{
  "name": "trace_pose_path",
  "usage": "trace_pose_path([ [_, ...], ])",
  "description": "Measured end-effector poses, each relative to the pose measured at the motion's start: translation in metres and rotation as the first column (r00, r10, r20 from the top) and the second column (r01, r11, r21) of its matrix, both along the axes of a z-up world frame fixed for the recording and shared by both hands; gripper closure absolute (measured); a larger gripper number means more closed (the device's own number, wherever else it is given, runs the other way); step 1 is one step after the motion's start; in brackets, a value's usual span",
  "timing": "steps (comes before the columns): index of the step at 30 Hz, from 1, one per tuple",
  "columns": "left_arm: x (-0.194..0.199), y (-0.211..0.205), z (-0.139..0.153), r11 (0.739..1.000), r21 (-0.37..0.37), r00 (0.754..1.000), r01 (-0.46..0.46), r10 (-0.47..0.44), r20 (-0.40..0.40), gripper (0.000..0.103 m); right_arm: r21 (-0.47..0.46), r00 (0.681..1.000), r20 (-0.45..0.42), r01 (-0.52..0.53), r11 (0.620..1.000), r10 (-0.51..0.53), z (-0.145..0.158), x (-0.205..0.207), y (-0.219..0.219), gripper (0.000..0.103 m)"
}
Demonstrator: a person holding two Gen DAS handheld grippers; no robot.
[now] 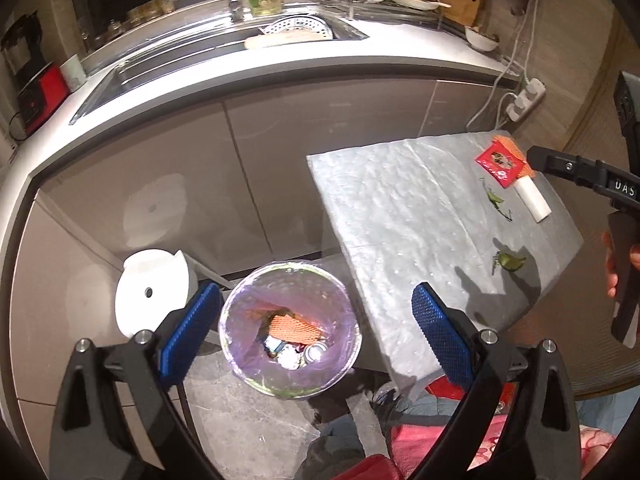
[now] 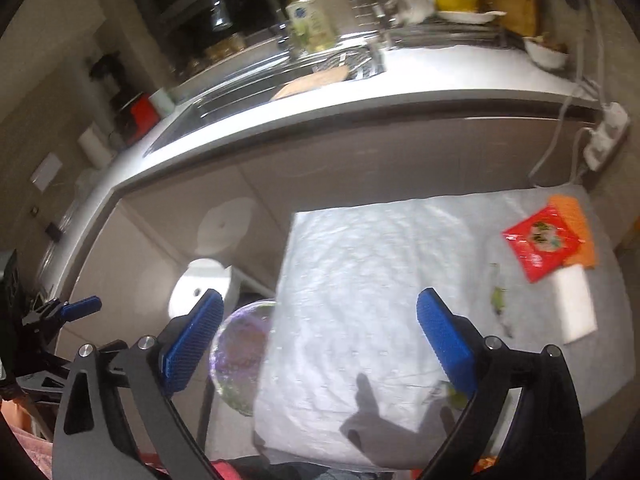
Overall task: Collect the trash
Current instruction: 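Move both tools back over the table and grasp the white foam block with the right tool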
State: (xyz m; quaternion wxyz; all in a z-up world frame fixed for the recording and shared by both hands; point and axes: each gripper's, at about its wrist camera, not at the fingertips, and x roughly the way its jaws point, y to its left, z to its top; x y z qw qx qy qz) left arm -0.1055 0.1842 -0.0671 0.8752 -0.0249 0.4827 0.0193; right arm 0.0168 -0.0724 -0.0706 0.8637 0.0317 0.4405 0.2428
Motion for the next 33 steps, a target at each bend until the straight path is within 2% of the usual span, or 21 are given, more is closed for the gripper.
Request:
trace_pose_path([
  [5, 0.038, -0.058, -0.008, 0.994, 0.004, 0.994, 0.109, -0.109, -0.001, 0.011, -0.027, 0.988, -0.003, 0.153, 0.988, -0.154, -0.012, 0.010, -0.080, 0.006],
  [9, 0.072, -0.112, -0.018, 0.979, 0.008, 0.979, 0.204, -0.204, -0.007, 0.011, -0.031, 0.975, -0.011, 0.219, 0.975, -0.220, -0.022, 0.013, -0.128, 0.006],
  [12, 0.095, -0.154, -0.027, 0.962, 0.024, 0.962, 0.273, -0.273, 0.005, 0.011, -0.054, 0.971, -0.016, 0.237, 0.970, -0.238, -0.030, 0.015, -0.156, 0.006],
  [17, 0.114, -0.216, -0.059, 0.912, 0.058, 0.913, 0.407, -0.408, 0.011, 0.011, -0.055, 0.965, -0.051, 0.255, 0.965, -0.258, -0.045, 0.024, -0.195, 0.006],
  [21, 0.121, -0.242, -0.092, 0.882, 0.085, 0.886, 0.464, -0.460, -0.061, 0.011, -0.054, 0.961, -0.085, 0.260, 0.964, -0.264, -0.062, 0.034, -0.216, 0.006],
  [26, 0.129, -0.255, -0.109, 0.890, 0.041, 0.887, 0.455, -0.448, -0.115, 0.011, -0.095, 0.962, -0.137, 0.224, 0.970, -0.235, -0.095, 0.054, -0.222, 0.006],
  [33, 0.153, -0.257, -0.095, 0.917, -0.003, 0.909, 0.400, -0.397, -0.124, 0.011, -0.150, 0.969, -0.188, 0.135, 0.979, -0.162, -0.147, 0.094, -0.202, 0.006],
])
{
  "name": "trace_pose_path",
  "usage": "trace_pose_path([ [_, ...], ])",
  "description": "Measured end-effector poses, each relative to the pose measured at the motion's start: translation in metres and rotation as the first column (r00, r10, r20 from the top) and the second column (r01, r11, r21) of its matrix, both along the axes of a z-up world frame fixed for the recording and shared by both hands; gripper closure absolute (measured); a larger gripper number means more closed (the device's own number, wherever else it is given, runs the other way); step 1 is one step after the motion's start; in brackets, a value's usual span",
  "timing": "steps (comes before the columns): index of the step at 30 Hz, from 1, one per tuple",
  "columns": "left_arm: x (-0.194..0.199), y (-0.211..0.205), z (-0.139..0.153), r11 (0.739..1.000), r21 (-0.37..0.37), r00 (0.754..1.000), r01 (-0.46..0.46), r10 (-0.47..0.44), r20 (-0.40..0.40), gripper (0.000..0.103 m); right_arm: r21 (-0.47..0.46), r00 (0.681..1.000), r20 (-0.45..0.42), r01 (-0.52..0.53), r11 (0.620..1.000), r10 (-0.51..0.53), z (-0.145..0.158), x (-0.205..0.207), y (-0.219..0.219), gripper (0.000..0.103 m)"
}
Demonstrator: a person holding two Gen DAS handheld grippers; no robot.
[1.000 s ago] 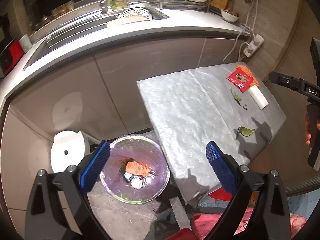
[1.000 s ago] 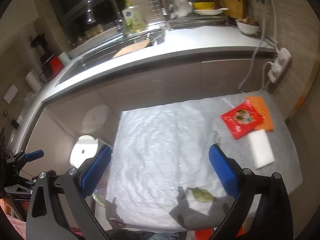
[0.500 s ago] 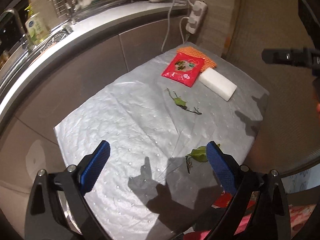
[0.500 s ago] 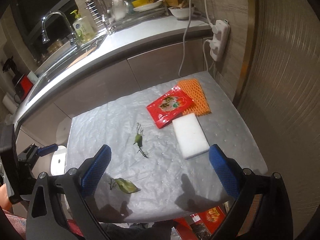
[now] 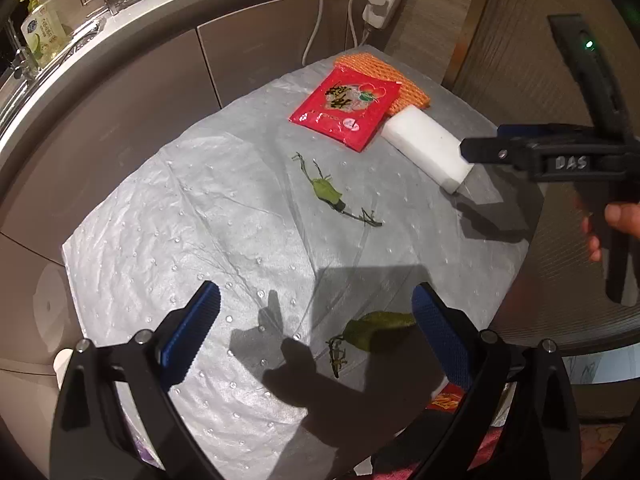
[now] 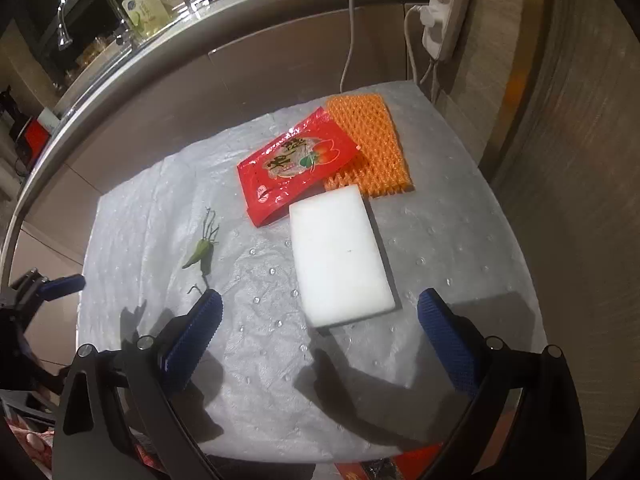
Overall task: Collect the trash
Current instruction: 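Move both tools back over the table and grasp the white foam block with the right tool, then lift the white foam block with the right tool while the left tool grasps the red packet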
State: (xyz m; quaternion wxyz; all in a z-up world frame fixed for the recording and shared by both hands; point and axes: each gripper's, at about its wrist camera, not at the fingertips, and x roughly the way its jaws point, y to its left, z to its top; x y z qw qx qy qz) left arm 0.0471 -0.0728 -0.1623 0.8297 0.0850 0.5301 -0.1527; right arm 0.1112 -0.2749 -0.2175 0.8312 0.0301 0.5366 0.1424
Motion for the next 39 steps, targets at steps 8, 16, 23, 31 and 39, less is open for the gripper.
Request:
trace_pose_path([
  [8, 0.024, 0.000, 0.019, 1.000, 0.006, 1.000, -0.006, 0.006, 0.028, 0.011, -0.155, 0.996, -0.012, -0.087, 0.984, 0.086, -0.035, 0.020, 0.024, 0.026],
  [16, 0.057, -0.020, 0.022, 0.998, 0.017, 0.996, 0.057, -0.058, 0.066, 0.011, -0.101, 0.999, -0.001, -0.041, 0.994, 0.042, -0.017, 0.006, -0.002, 0.042],
  [23, 0.106, -0.055, 0.008, 0.977, 0.040, 0.968, 0.210, -0.214, 0.134, 0.011, 0.079, 0.992, 0.023, 0.119, 0.990, -0.122, 0.037, -0.027, -0.055, 0.041],
  [31, 0.172, -0.091, -0.039, 0.951, 0.050, 0.949, 0.304, -0.307, 0.077, 0.011, 0.083, 0.981, -0.007, 0.194, 0.978, -0.194, 0.046, -0.069, -0.086, 0.041],
  [39, 0.188, -0.109, -0.067, 0.933, 0.082, 0.936, 0.351, -0.352, -0.007, 0.011, 0.107, 0.969, -0.039, 0.247, 0.963, -0.244, 0.032, -0.085, -0.089, 0.041],
])
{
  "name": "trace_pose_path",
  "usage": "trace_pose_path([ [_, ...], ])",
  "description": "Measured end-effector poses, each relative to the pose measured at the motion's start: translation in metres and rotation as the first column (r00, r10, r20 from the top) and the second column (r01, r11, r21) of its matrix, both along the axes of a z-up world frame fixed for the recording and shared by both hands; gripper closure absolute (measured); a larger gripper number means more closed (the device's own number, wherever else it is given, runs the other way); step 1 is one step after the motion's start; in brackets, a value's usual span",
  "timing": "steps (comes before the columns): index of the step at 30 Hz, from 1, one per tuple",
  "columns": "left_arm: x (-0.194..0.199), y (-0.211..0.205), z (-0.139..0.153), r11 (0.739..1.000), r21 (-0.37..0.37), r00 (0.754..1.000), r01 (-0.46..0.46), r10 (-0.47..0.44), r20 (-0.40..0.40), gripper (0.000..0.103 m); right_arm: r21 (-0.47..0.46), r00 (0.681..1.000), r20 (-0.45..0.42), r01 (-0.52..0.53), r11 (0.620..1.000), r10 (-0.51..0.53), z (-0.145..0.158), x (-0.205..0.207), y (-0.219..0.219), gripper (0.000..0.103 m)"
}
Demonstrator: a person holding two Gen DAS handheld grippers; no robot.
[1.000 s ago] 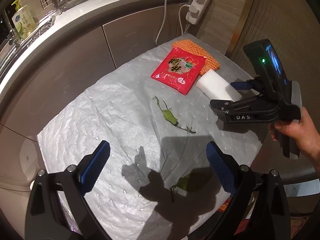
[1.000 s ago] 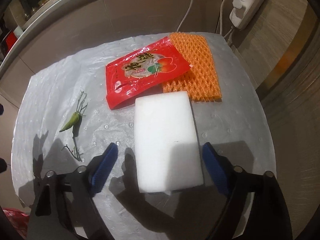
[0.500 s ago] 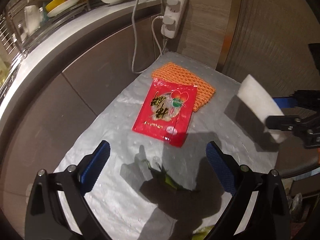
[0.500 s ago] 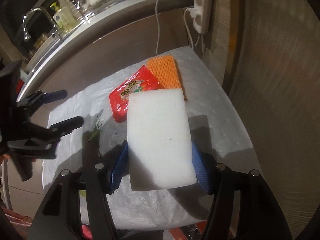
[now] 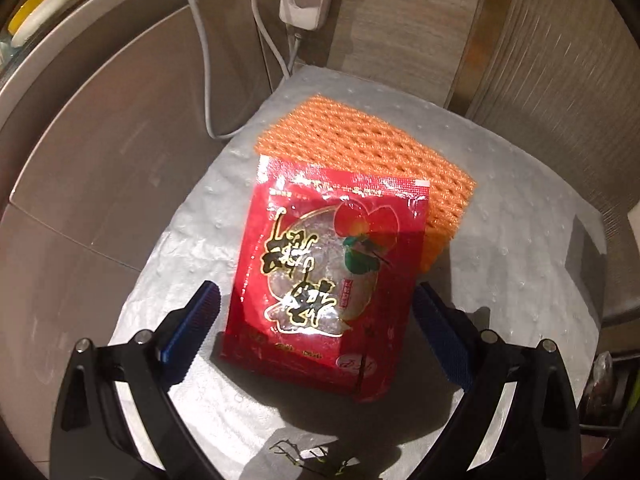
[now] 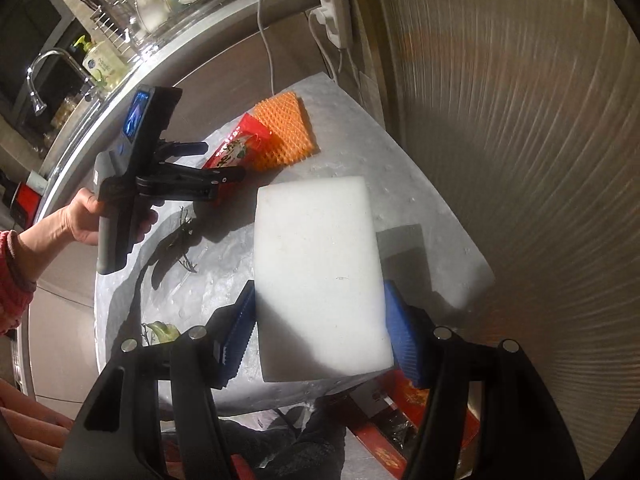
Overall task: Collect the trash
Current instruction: 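Lift the white foam block with the right tool while the left tool grasps the red packet, then carry the red packet over the bin and open the left tool while the right tool carries the foam block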
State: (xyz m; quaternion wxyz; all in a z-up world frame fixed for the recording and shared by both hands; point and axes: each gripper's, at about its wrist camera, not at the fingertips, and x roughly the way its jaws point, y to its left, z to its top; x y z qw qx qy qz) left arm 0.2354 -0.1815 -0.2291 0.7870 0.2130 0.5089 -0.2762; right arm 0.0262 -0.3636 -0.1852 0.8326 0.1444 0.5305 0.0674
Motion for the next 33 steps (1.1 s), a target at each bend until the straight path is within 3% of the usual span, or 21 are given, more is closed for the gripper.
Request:
trace_pose_path([
  [1, 0.000, -0.001, -0.003, 1.000, 0.009, 1.000, 0.004, -0.004, -0.008, 0.014, 0.005, 1.000, 0.001, 0.003, 1.000, -0.003, -0.001, 0.000, 0.001, 0.041],
  [2, 0.001, -0.001, -0.006, 1.000, 0.018, 1.000, 0.007, -0.006, -0.019, 0.025, 0.010, 1.000, 0.002, 0.004, 1.000, -0.004, -0.002, -0.003, 0.001, 0.041],
  [5, 0.002, 0.005, -0.006, 1.000, -0.021, 0.998, -0.006, 0.005, -0.057, 0.046, 0.014, 1.000, 0.006, 0.002, 1.000, -0.002, -0.002, -0.002, 0.004, 0.040],
  [7, 0.001, 0.008, -0.005, 0.999, -0.043, 0.997, -0.010, 0.007, -0.077, 0.072, 0.017, 1.000, 0.009, -0.001, 1.000, 0.001, -0.002, -0.002, 0.006, 0.040],
  [10, 0.001, 0.011, -0.004, 0.998, -0.064, 0.992, -0.001, -0.007, -0.127, 0.093, 0.021, 1.000, 0.011, -0.009, 1.000, 0.009, -0.003, -0.002, 0.009, 0.040],
  [16, -0.012, 0.029, 0.014, 0.993, -0.110, 0.993, -0.038, 0.025, -0.117, 0.100, 0.029, 0.999, 0.031, -0.032, 0.999, 0.031, 0.004, -0.003, 0.021, 0.040],
  [25, -0.062, 0.095, 0.080, 0.968, -0.214, 0.991, -0.131, 0.126, -0.037, 0.101, 0.046, 0.986, 0.107, -0.136, 0.990, 0.130, 0.031, 0.007, 0.064, 0.040],
  [33, -0.126, 0.160, 0.135, 0.919, -0.308, 0.966, -0.247, 0.258, -0.004, 0.101, 0.059, 0.950, 0.175, -0.272, 0.961, 0.258, 0.067, 0.006, 0.121, 0.040],
])
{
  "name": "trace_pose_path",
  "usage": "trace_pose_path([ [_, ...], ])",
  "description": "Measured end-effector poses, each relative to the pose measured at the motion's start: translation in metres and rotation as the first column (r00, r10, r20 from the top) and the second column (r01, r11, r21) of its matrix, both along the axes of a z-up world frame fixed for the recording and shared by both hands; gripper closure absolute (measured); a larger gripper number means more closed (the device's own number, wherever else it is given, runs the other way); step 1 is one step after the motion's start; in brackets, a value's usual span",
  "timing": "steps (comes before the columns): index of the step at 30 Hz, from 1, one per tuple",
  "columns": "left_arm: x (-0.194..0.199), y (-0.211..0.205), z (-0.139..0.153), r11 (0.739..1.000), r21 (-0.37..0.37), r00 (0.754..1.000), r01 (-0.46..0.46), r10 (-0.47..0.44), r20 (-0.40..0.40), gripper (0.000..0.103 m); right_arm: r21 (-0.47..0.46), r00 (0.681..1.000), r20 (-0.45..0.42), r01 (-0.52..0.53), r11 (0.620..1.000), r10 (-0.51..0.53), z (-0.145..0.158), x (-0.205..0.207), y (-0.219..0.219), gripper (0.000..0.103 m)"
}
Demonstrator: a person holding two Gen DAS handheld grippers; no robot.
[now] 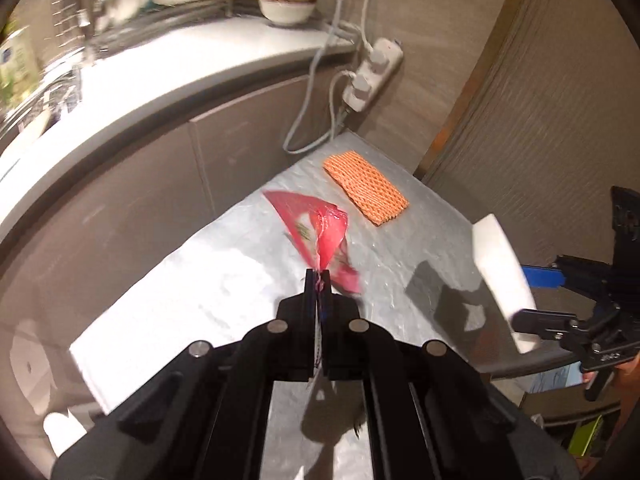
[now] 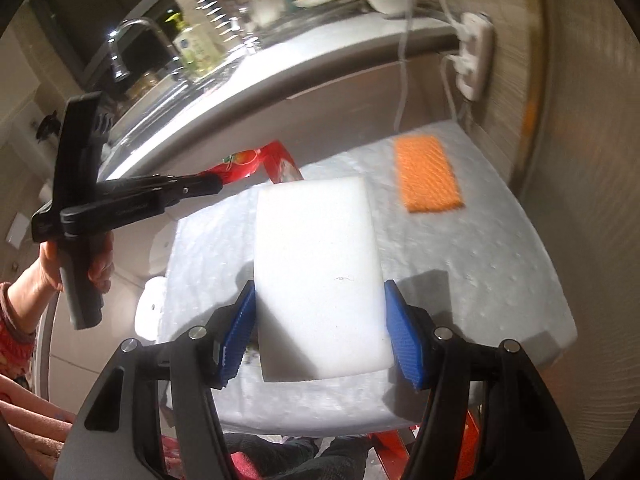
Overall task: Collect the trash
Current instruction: 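Carry the red packet over the bin and open the left tool while the right tool carries the foam block, then lower the white foam block over the bin and open the right tool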
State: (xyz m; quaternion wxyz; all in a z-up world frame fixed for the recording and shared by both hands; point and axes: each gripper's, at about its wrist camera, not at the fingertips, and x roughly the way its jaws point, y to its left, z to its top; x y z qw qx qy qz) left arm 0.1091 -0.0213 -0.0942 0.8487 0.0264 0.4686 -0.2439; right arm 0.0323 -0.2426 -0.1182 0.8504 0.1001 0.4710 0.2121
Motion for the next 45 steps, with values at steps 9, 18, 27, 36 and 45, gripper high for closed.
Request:
trace_pose_path([
  [9, -0.105, 0.113, 0.059, 0.978, -0.036, 0.974, -0.203, 0.206, 0.093, 0.101, 0.061, 0.976, 0.056, -0.215, 0.975, 0.212, 0.034, -0.020, 0.106, 0.040],
  [18, -0.196, 0.219, 0.045, 0.915, 0.000, 0.912, -0.404, 0.403, 0.069, 0.101, 0.093, 0.897, 0.078, -0.441, 0.893, 0.435, 0.047, -0.046, 0.223, 0.040],
  [27, -0.238, 0.271, -0.020, 0.882, 0.045, 0.880, -0.470, 0.472, -0.052, 0.101, 0.080, 0.854, 0.030, -0.521, 0.850, 0.520, 0.038, -0.074, 0.286, 0.040],
  [36, -0.212, 0.282, -0.123, 0.884, 0.081, 0.856, -0.460, 0.466, -0.224, 0.101, 0.022, 0.873, 0.005, -0.488, 0.873, 0.488, 0.042, -0.087, 0.286, 0.040],
  [45, -0.209, 0.269, -0.167, 0.883, 0.195, 0.851, -0.426, 0.465, -0.244, 0.041, -0.009, 0.895, -0.029, -0.446, 0.895, 0.446, 0.035, -0.088, 0.277, 0.040],
])
